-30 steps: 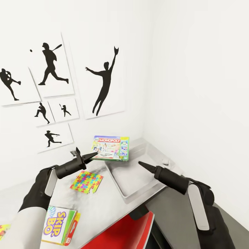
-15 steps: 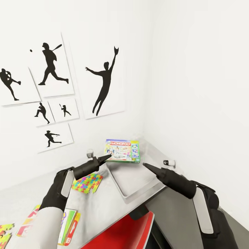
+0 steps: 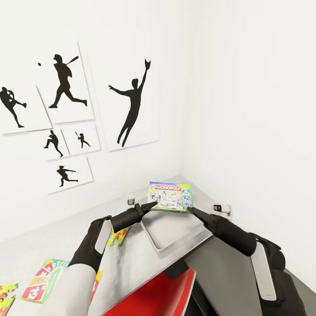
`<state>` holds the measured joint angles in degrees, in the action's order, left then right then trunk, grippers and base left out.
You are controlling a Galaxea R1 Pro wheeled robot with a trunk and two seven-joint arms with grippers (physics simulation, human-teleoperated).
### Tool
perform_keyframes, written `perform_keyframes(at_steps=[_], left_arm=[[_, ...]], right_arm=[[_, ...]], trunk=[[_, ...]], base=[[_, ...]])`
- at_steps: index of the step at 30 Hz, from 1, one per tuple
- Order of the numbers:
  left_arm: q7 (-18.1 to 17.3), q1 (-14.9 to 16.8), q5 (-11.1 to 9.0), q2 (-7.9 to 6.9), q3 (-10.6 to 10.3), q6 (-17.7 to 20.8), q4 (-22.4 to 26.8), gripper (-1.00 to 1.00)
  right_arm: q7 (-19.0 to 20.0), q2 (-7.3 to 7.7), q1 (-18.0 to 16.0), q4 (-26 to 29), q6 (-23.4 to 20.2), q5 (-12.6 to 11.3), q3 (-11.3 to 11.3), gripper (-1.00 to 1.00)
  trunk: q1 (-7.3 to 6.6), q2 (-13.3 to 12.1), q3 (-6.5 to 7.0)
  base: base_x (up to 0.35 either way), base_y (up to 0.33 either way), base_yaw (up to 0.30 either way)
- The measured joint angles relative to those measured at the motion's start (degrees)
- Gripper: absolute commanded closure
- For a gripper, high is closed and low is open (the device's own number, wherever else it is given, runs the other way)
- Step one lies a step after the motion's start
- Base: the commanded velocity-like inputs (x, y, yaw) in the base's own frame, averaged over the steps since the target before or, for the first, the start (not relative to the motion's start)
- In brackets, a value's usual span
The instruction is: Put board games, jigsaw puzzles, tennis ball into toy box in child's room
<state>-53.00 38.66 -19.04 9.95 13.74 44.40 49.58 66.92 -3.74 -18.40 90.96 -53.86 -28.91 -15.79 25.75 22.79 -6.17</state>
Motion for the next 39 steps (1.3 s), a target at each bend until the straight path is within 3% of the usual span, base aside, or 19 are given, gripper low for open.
perform_keyframes(at_steps=[15, 18, 21, 24, 29, 33, 37, 39], left_arm=[[1.7, -0.6, -0.6, 0.0, -0.1, -3.3, -2.5, 1.0], [5.0, -0.6, -2.7, -0.01, -0.1, -3.4, -3.0, 1.0], [10.4, -0.8, -8.5, -0.01, -0.1, -3.3, -3.2, 1.0], [15.4, -0.8, -12.9, -0.02, -0.4, -3.2, -3.3, 1.0], [19.9, -1.0, -17.2, -0.01, -0.4, -2.8, -3.3, 1.0], [20.3, -0.9, -19.7, -0.33, -0.7, -2.1, -3.0, 1.0], [20.7, -1.0, -19.4, -1.64, -0.4, -2.2, -2.4, 1.0], [21.2, -1.1, -19.2, -1.11, 0.2, -2.9, -2.9, 1.0]], right_arm=[[-0.5, -0.22, 0.0, -0.1, 0.5, 0.6, -0.6, -1.0], [-0.6, -0.25, 0.0, -0.1, 0.5, 0.8, -0.6, -1.0], [-0.6, -0.26, 0.0, -0.1, 0.5, 0.9, -0.6, -1.0], [-0.6, -0.28, 0.0, -0.1, 0.5, 0.9, -0.6, -1.0], [-0.6, -0.31, 0.0, -0.1, 0.5, 0.9, -0.6, -1.0], [-0.9, -0.01, 0.2, -0.4, 0.9, 1.2, -0.9, -1.0], [-2.2, 0.03, 0.2, -1.7, 2.2, 1.2, -2.2, -1.0], [-2.1, -0.1, 0.2, -2.0, 2.0, 1.4, -2.8, -1.0]], trunk=[[0.0, 0.0, 0.0], [0.0, 0.0, 0.0], [0.0, 0.0, 0.0], [0.0, 0.0, 0.0], [0.0, 0.0, 0.0], [0.0, 0.0, 0.0], [0.0, 0.0, 0.0], [0.0, 0.0, 0.0]], base=[[0.0, 0.0, 0.0], [0.0, 0.0, 0.0], [0.0, 0.0, 0.0], [0.0, 0.0, 0.0], [0.0, 0.0, 0.0], [0.0, 0.0, 0.0], [0.0, 0.0, 0.0], [0.0, 0.0, 0.0]])
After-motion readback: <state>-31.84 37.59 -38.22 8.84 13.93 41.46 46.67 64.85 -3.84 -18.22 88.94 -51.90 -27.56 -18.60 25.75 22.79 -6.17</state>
